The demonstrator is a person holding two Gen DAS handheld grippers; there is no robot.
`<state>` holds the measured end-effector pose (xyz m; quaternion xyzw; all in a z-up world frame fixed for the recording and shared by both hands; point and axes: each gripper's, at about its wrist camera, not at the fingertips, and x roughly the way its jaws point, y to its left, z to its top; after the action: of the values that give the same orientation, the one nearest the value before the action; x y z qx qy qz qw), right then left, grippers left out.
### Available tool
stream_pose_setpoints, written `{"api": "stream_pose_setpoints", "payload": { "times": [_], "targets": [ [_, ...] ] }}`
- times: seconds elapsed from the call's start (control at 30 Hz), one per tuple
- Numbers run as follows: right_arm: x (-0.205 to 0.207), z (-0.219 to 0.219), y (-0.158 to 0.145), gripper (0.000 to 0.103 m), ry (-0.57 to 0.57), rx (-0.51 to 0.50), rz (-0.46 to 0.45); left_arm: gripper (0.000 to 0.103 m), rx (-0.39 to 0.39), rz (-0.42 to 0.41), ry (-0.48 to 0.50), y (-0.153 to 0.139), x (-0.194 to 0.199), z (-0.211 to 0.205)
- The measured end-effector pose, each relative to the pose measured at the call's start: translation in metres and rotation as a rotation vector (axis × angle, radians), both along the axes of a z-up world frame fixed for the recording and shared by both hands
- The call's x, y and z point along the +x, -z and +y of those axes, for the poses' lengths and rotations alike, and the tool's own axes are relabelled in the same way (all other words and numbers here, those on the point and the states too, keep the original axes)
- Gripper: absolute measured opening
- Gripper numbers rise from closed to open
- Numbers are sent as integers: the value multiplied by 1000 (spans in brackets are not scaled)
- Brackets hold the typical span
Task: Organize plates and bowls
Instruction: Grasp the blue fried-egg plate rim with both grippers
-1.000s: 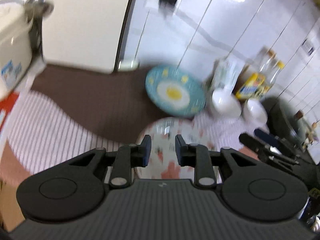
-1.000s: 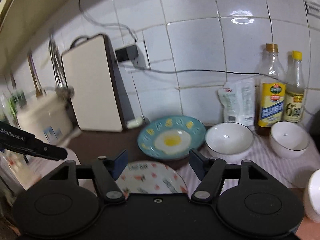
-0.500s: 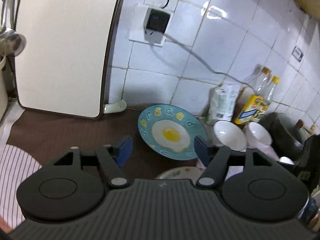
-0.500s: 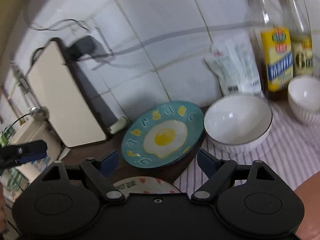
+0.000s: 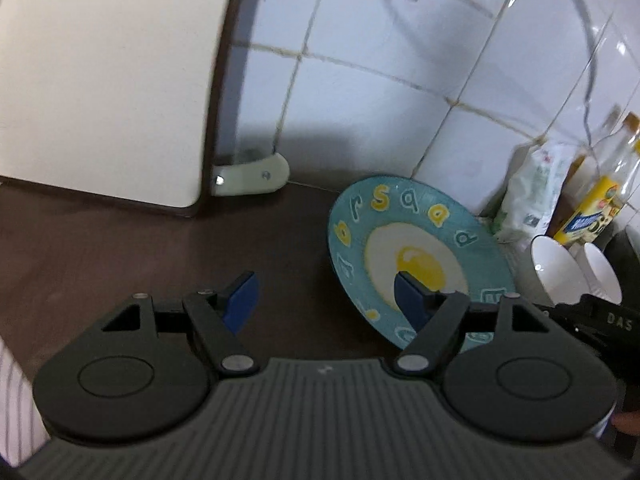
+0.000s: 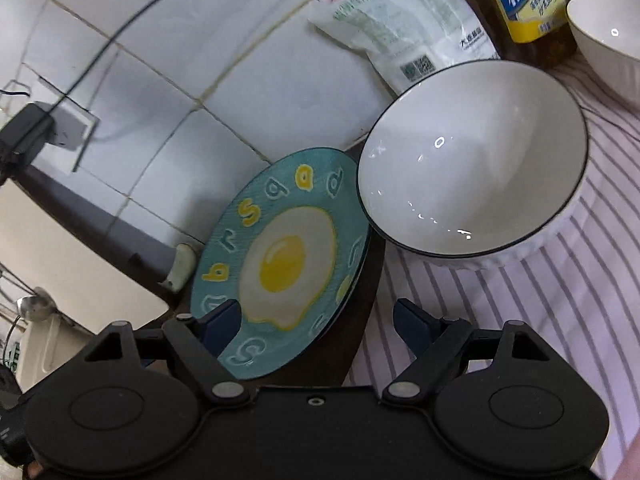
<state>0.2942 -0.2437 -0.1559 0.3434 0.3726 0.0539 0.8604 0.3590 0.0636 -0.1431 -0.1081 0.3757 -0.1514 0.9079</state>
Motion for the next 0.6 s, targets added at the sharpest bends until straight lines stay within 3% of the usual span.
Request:
{"api": "stream_pose_setpoints", "payload": {
  "times": [0.23, 0.33, 0.43, 0.6],
  "targets": [
    [11, 4, -1, 80, 56, -13, 8, 70, -7, 47, 59, 18, 35, -21],
    [13, 5, 1, 69, 91, -23, 6, 64, -13, 71, 67, 25, 45, -27],
    [17, 8, 1, 65, 86, -28, 6, 62, -67, 79, 46, 28, 49, -21],
    [24, 13, 2, 64, 50, -18, 14, 44, -149, 101, 10, 33, 52, -5]
  ]
}}
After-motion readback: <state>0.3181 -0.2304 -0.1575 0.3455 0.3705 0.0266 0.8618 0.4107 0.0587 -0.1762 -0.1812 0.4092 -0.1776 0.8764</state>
